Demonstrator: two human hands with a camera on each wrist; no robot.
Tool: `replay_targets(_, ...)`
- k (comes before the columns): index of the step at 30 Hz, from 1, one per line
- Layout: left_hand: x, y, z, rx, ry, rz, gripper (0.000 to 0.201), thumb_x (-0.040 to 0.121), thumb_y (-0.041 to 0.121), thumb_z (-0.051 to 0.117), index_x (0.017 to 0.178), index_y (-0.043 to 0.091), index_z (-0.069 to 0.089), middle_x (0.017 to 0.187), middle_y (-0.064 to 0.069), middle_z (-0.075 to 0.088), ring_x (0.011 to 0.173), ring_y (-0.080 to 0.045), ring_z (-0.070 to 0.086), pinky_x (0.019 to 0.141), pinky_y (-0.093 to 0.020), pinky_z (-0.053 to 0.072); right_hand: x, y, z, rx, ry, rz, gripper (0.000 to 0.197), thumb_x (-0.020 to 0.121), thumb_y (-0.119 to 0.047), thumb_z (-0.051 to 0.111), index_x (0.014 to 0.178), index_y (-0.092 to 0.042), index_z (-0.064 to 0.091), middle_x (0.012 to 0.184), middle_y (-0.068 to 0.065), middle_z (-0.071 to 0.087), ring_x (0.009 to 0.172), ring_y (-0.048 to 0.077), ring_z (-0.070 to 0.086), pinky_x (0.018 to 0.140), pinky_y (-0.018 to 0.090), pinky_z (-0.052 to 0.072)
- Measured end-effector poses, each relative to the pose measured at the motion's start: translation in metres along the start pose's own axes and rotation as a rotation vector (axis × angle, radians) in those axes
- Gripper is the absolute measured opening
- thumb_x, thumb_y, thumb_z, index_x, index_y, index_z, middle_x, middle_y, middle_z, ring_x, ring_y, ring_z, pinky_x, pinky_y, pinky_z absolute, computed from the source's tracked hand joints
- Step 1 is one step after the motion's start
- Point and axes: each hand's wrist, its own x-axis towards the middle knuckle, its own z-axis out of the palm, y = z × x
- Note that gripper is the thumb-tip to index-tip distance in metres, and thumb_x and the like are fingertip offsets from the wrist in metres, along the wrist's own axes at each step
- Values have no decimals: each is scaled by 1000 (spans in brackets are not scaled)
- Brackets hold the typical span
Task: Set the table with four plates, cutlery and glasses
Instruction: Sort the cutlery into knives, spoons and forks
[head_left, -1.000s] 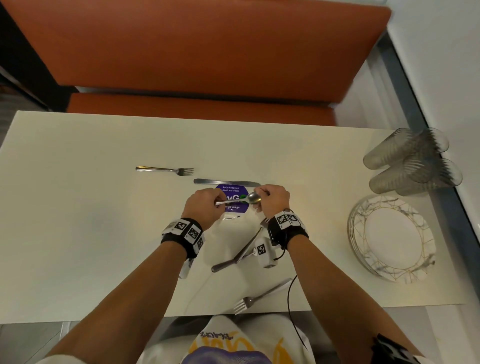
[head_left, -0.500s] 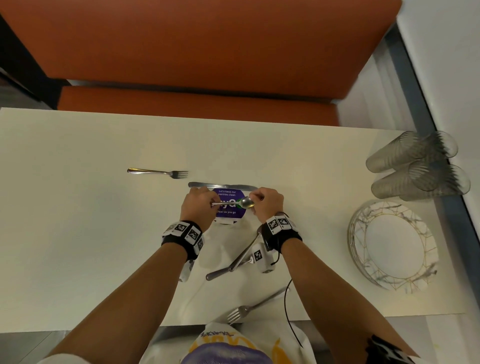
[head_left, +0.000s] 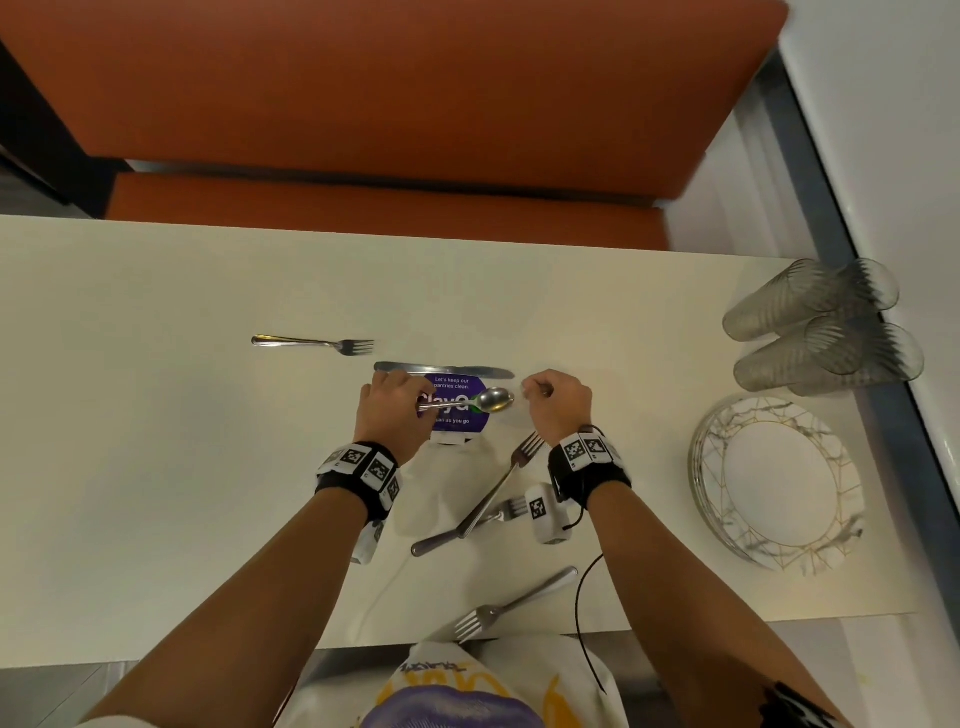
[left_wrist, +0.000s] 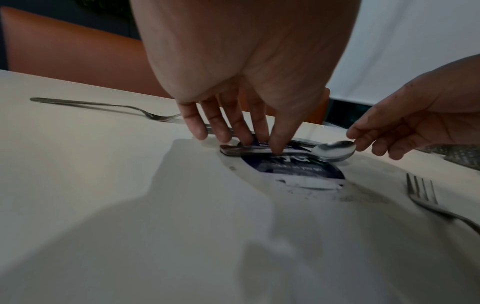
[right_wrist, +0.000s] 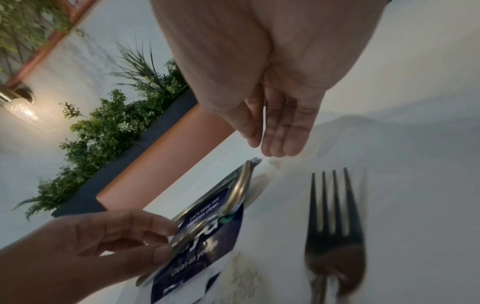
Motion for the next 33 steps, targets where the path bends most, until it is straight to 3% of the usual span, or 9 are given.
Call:
replay_targets(4,-12,7,2,-70,102,41,18,89,17,72,107,16,72,102,-3,68,101,-28,58,86,-44,52,-13,20,-10,13,39,49,15,93,-21,63,99,-14,74,94,0,72,89,17,65,71,15,46)
replay_targets(9,-34,15,10,-154,89,128,15,90,10,69,103,16,72,99,-2,69,93,-23,58,80,-38,54,-29,40,-4,-182,-104,114,36,80,-50,77,102,-23,69,97,-1,64,89,16,61,82,32,54)
replay_targets(14,-50,26,12,-268,9,127,14,96,11,62,103,18,71,103,4,70,91,-10,54,80,-21,46,-43,38,3,-195,-120,82,19,79,-32,82,73,-30,63,92,-2,67,90,19,66,77,31,56)
replay_targets(16,-52,29,13,-318,-64,78,14,99,16,59,106,21,70,105,6,69,91,-10,58,80,-20,47,-47,32,1,-98,-119,82,14,81,-26,81,79,-23,67,86,-5,69,84,16,66,69,19,50)
replay_targets(18,-54,33,15,-381,-129,38,17,102,19,55,111,21,70,108,5,72,98,-13,64,87,-28,52,-50,22,-4,-44,-131,51,13,84,-23,80,88,-17,69,86,-4,70,80,13,64,62,12,41)
replay_targets(21,-56,43,15,-520,-211,3,24,104,20,51,120,17,69,110,1,75,103,-16,68,92,-32,53,-55,-1,-12,18,-127,-33,13,84,-22,79,92,-16,70,87,-2,74,80,13,67,65,16,44)
replay_targets(23,-58,53,10,-613,-276,-54,24,107,21,48,122,16,66,104,-1,75,94,-14,68,79,-27,51,-59,-16,-16,70,-101,-78,15,84,-21,79,94,-16,70,87,-3,74,82,12,69,71,19,49)
replay_targets(28,-63,56,9,-778,-311,-111,31,111,18,39,101,11,67,71,-1,65,66,-14,60,70,-31,50,-68,-40,-22,194,-24,-114,18,85,-23,80,97,-14,70,90,-4,74,85,10,69,75,21,55)
replay_targets(33,-69,44,14,-726,-254,-113,31,110,18,39,92,18,64,88,-7,67,72,-13,57,70,-28,47,-82,-24,-17,181,4,-85,11,91,-25,71,100,-18,72,93,-7,73,90,11,67,82,25,53)
